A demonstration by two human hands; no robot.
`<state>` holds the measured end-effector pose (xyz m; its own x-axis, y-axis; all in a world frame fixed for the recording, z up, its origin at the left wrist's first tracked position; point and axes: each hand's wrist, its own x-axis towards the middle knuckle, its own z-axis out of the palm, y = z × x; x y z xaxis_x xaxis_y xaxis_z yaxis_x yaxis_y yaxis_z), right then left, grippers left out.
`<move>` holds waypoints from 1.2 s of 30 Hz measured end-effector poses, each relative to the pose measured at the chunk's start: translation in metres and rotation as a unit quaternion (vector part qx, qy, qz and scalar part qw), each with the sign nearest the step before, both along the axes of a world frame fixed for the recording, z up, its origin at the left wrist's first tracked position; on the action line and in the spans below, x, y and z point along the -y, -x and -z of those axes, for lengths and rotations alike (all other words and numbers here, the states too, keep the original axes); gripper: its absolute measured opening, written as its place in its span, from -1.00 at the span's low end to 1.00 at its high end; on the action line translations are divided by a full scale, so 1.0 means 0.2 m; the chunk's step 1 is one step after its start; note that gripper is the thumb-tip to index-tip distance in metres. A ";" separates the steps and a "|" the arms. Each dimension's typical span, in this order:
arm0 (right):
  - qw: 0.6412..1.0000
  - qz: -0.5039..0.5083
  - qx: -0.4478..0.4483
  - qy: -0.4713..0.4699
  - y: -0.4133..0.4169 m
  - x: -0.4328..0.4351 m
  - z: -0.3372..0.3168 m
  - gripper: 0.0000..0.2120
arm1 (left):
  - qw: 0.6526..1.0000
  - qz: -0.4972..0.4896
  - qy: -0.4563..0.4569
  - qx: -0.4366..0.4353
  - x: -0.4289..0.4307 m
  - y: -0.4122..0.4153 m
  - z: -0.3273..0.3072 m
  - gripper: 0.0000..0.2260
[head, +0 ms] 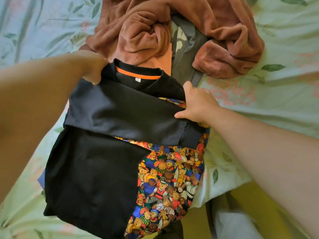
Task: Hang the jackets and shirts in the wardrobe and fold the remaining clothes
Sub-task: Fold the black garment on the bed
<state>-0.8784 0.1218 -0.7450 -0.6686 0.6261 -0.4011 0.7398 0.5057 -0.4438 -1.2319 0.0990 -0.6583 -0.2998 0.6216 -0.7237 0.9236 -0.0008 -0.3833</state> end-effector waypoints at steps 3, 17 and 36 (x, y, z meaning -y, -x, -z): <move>0.999 -0.037 0.026 -0.008 0.01 -0.04 -0.06 -0.20 | 1.000 -0.011 0.002 0.006 -0.01 0.02 -0.08 -0.35; 0.982 0.013 0.175 0.073 0.04 -0.10 -0.13 -0.31 | 0.996 0.011 -0.016 -0.092 0.05 -0.06 -0.19 -0.40; 0.958 0.066 0.171 -0.221 0.23 -0.09 -1.38 -0.74 | 0.954 0.002 -0.294 -0.055 0.29 0.20 -1.17 -0.80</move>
<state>-0.9242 0.1389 -0.4689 -0.4494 0.8552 -0.2580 0.8738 0.4809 0.0719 -1.2721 0.0418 -0.4242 -0.3508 0.9115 -0.2148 0.8784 0.2407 -0.4129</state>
